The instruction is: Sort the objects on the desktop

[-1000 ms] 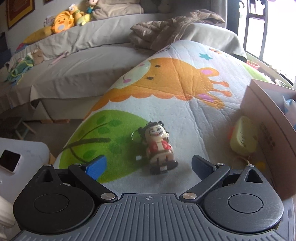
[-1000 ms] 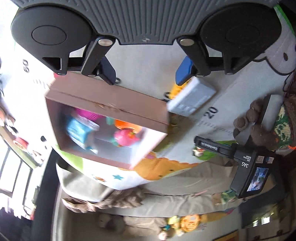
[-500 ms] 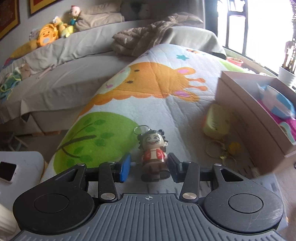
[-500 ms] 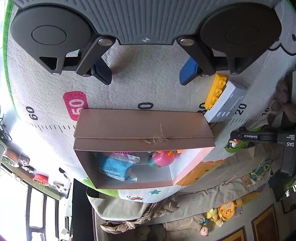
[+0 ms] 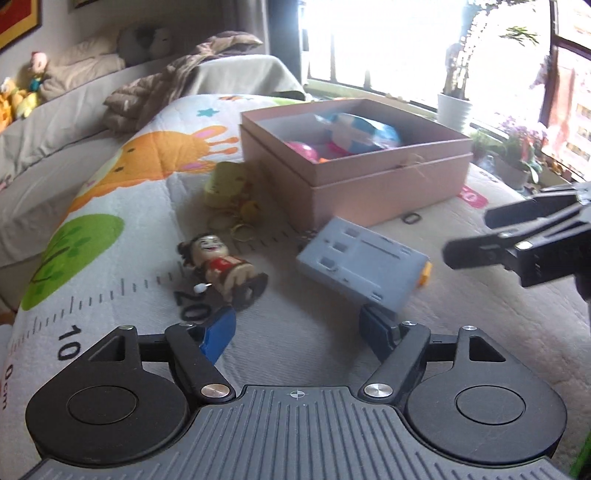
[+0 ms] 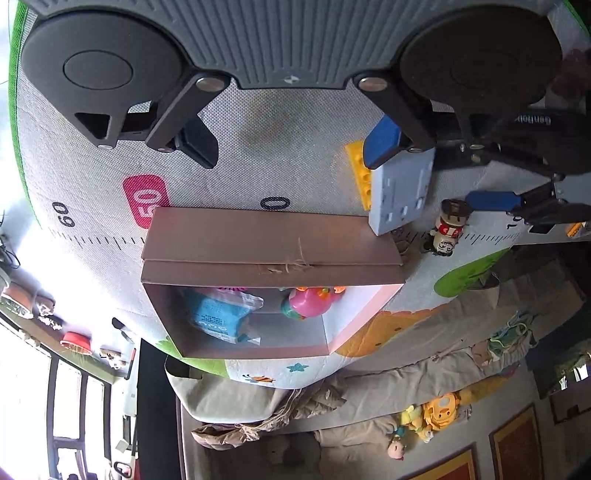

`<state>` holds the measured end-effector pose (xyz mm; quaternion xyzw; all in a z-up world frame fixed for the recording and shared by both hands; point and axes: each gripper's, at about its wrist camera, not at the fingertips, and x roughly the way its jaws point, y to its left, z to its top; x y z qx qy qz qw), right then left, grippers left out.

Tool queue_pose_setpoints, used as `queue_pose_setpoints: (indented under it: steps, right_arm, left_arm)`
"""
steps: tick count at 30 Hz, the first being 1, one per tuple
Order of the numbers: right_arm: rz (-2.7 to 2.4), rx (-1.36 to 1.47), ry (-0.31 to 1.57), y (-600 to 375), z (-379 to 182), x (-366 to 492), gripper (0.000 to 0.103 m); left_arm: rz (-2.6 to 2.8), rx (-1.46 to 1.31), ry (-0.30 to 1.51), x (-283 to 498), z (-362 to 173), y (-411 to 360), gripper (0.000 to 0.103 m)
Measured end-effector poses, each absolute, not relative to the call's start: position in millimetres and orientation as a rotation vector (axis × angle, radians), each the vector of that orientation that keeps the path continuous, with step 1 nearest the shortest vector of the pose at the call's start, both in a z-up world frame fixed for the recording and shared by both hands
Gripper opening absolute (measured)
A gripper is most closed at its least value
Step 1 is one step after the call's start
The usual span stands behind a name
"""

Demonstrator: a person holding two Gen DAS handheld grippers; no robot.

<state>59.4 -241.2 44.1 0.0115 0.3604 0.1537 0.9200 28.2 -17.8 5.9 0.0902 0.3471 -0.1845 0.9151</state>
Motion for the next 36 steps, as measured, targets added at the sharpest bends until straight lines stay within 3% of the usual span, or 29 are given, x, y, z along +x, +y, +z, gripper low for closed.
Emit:
queue_pose_setpoints:
  steps: [4,9,12,13,14,15,21,30,32,36]
  right_arm:
    - [0.37,0.05,0.732,-234,51,59,0.087]
    - [0.469,-0.046,0.706,-199,58,56,0.086]
    - [0.474,-0.156,0.685,-175,53,56,0.08]
    - [0.468,-0.207,0.667,-167,51,54,0.069]
    - [0.465,-0.265,0.664,-158,47,53,0.053]
    - [0.487,-0.274,0.665,-154,47,51,0.05]
    - [0.678,-0.165,0.721,-163,55,36,0.048]
    - [0.425,-0.159,0.703,-192,47,57,0.05]
    - [0.419,-0.127,0.745,-197,39,67,0.035]
    - [0.345,-0.149,0.728,-208,35,68,0.031]
  left_arm:
    - [-0.406,0.205,0.7,12,7,-19,0.096]
    - [-0.219,0.25,0.692,15,7,-1,0.098]
    - [-0.095,0.175,0.715,26,8,22,0.1]
    - [-0.066,0.143,0.725,30,7,29,0.1]
    - [-0.036,0.102,0.735,33,8,38,0.1]
    - [-0.017,0.073,0.742,35,8,44,0.1]
    - [0.0,0.041,0.744,35,8,54,0.102]
    - [0.004,0.037,0.746,35,4,50,0.103]
    - [0.005,0.038,0.747,36,4,50,0.103]
    - [0.007,0.04,0.748,36,4,50,0.103]
